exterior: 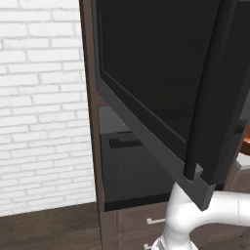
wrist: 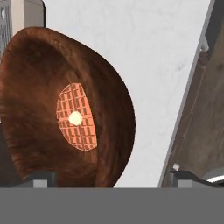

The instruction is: Open the microwave, place the bowl with waffle inside the microwave, then close the microwave door and turn it on.

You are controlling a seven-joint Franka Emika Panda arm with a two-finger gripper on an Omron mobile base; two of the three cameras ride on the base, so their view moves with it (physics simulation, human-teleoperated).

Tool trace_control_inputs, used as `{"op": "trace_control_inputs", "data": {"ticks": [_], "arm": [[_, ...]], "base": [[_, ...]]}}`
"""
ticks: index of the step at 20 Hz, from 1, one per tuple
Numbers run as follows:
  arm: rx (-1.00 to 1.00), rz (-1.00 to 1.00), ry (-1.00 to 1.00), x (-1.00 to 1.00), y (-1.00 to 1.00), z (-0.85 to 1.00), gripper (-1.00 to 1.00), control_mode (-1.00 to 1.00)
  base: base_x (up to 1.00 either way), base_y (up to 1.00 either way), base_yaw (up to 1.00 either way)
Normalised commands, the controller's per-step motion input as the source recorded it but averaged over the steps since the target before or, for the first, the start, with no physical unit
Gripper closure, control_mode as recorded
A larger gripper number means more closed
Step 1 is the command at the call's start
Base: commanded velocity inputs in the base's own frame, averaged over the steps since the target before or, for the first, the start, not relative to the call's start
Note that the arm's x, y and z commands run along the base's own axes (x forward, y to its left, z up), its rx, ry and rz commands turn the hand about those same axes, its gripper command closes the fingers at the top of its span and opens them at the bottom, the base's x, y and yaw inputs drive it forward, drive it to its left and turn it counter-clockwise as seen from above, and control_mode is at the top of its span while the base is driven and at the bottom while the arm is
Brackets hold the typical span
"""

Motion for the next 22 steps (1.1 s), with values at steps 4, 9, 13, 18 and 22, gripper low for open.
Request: {"op": "trace_control_inputs", "data": {"ticks": [4, 9, 13, 18, 22], "arm": [[0.09, -0.05, 0.04, 0.33, -0.04, -0.20, -1.00, -1.00], [0.09, -0.05, 0.09, 0.29, -0.01, -0.27, -1.00, -1.00], [0.09, -0.05, 0.13, 0.22, 0.00, -0.31, 1.00, -1.00], [0.04, -0.02, 0.05, 0.02, -0.06, -0.08, 1.00, -1.00], [0.01, 0.00, 0.01, -0.01, -0.05, -0.02, 1.00, -1.00]], "base": [[0.00, 0.00, 0.00], [0.00, 0.00, 0.00], [0.00, 0.00, 0.00], [0.00, 0.00, 0.00], [0.00, 0.00, 0.00]]}}
